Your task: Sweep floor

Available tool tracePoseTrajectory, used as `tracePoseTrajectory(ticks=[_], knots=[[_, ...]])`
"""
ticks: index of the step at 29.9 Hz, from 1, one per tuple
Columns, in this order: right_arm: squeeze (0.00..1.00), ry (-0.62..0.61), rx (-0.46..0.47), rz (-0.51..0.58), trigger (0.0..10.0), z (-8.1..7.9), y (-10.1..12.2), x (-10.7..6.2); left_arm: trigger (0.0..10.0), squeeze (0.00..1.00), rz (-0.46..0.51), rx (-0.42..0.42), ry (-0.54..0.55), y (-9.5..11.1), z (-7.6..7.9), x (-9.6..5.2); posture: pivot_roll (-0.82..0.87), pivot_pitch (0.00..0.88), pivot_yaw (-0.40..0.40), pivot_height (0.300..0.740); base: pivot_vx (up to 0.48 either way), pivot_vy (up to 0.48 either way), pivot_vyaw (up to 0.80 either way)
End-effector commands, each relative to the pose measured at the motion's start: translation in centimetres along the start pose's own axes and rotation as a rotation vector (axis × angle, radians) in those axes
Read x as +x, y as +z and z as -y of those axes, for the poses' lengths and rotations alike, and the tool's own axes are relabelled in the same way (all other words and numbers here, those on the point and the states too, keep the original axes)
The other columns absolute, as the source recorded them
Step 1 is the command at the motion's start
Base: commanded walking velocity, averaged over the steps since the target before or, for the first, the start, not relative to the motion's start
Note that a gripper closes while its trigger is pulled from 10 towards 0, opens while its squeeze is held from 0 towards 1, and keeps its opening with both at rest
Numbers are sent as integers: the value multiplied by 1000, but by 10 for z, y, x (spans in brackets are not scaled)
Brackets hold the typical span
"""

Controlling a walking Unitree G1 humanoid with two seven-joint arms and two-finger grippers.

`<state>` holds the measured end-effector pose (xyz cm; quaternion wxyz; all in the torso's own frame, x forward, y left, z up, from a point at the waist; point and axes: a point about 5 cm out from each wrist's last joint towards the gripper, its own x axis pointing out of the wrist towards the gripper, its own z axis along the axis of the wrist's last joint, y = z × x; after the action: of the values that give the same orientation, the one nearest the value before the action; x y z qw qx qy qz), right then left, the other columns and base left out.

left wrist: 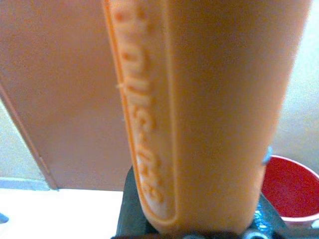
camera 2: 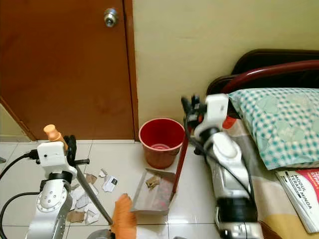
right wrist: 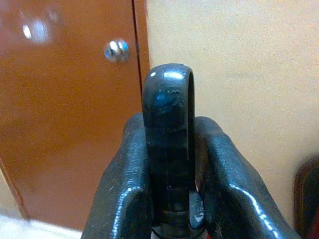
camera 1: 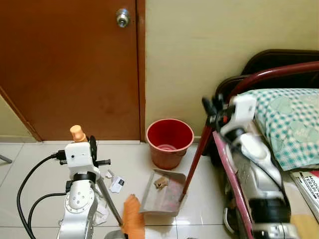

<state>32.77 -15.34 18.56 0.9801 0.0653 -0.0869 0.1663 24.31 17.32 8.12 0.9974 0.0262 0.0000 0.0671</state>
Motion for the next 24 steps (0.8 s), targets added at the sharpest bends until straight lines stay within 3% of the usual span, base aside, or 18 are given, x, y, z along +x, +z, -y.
tracePoseTrajectory(ticks=[1, 7, 14, 18, 24], knots=[[0, 9, 43, 53, 10000, -2, 15, 10, 10000, 0, 2, 121, -15, 0, -6, 0, -5, 27, -12, 740, 0, 0, 0], [0, 71, 76, 150, 10000, -16, 53, 42, 10000, 0, 6, 106, -24, 0, -2, -1, 5, 30, -18, 740, 0, 0, 0], [0, 100, 66, 226, 10000, -25, 72, 57, 10000, 0, 5, 102, -19, 1, -3, -2, 14, 33, -22, 740, 0, 0, 0], [0, 44, -29, 354, 10000, -26, 99, 67, 10000, 0, 3, 100, -20, 1, -3, -2, 18, 39, -21, 740, 0, 0, 0], [0, 11, -137, 454, 10000, -31, 122, 76, 10000, 0, 2, 93, -30, 0, 0, -3, 18, 39, -21, 740, 0, 0, 0]])
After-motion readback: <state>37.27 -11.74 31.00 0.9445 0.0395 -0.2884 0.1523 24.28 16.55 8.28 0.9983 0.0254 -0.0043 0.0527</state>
